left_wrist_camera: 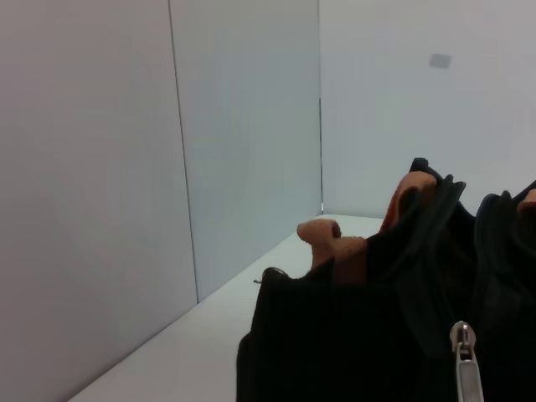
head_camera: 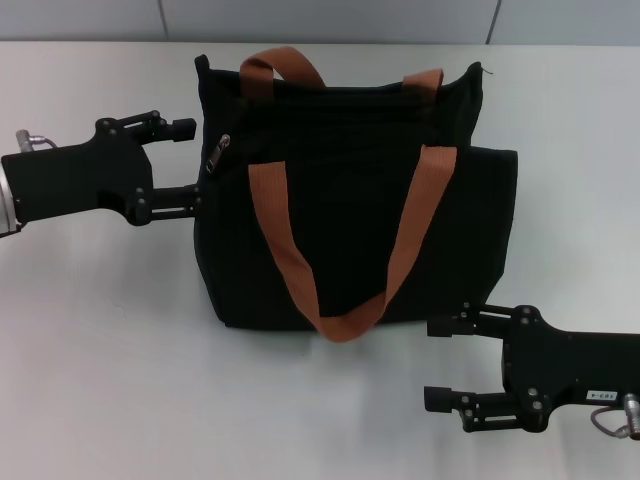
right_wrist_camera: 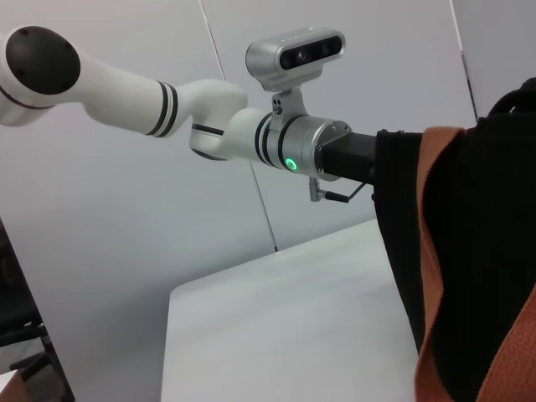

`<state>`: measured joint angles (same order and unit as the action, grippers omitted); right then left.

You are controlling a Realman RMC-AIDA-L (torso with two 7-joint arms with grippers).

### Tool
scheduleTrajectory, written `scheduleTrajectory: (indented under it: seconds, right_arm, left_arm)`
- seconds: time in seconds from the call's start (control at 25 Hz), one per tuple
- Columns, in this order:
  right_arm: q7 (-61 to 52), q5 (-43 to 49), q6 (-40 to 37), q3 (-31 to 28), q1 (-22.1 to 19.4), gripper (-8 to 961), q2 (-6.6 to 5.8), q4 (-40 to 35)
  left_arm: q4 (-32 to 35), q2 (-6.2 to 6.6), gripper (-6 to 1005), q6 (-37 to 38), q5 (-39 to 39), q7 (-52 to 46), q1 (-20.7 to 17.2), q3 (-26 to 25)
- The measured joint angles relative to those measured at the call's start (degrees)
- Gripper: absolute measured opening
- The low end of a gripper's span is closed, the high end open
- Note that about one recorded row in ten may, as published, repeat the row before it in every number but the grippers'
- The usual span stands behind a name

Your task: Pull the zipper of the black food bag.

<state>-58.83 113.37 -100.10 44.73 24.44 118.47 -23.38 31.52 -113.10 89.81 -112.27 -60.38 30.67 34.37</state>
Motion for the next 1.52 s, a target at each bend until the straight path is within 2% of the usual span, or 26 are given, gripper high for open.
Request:
scheduleTrajectory:
  seconds: [0.04, 0.36, 0.48, 0.92, 1.12, 1.32, 1.52]
  right_arm:
    - [0.0, 0.0, 0.0, 0.0, 0.0, 802, 0.00, 0.0]
    - [-0.1, -0.1, 0.1, 0.0, 0.2, 803, 0.02, 0.0]
    - [-0.1, -0.1, 0.2, -0.1, 0.3, 803, 0.11, 0.0]
    - [-0.1, -0.2, -0.4, -1.0, 0.2, 803, 0.40, 0.0]
    - [-1.9, -0.3, -5.9, -5.3, 1.3, 803, 0.49, 0.2]
    - [-10.1, -0.3, -13.2, -12.6, 4.3, 803, 0.52, 0.3]
    - [-22.8, -0.3, -14.3, -16.1, 9.6, 803, 0.37, 0.0]
  left_arm:
    - [0.2, -0.47, 795, -1.1, -0.1, 0.4, 0.4, 0.2]
    - [0.9, -1.01, 792, -0.8, 0.4, 5.5, -0.6, 0.0]
    - [0.9, -1.04, 550, -1.0, 0.5, 5.6, -0.6, 0.0]
    - [1.0, -1.24, 284, -0.5, 1.8, 6.8, -0.9, -1.3]
    - [1.0, -1.36, 56, 1.7, 4.4, 8.6, -2.5, -1.3]
    - [1.2, -1.36, 18, 3.5, 6.9, 10.3, -3.9, -1.3]
    - [1.5, -2.01, 10, 4.9, 9.5, 12.8, -4.8, -1.3]
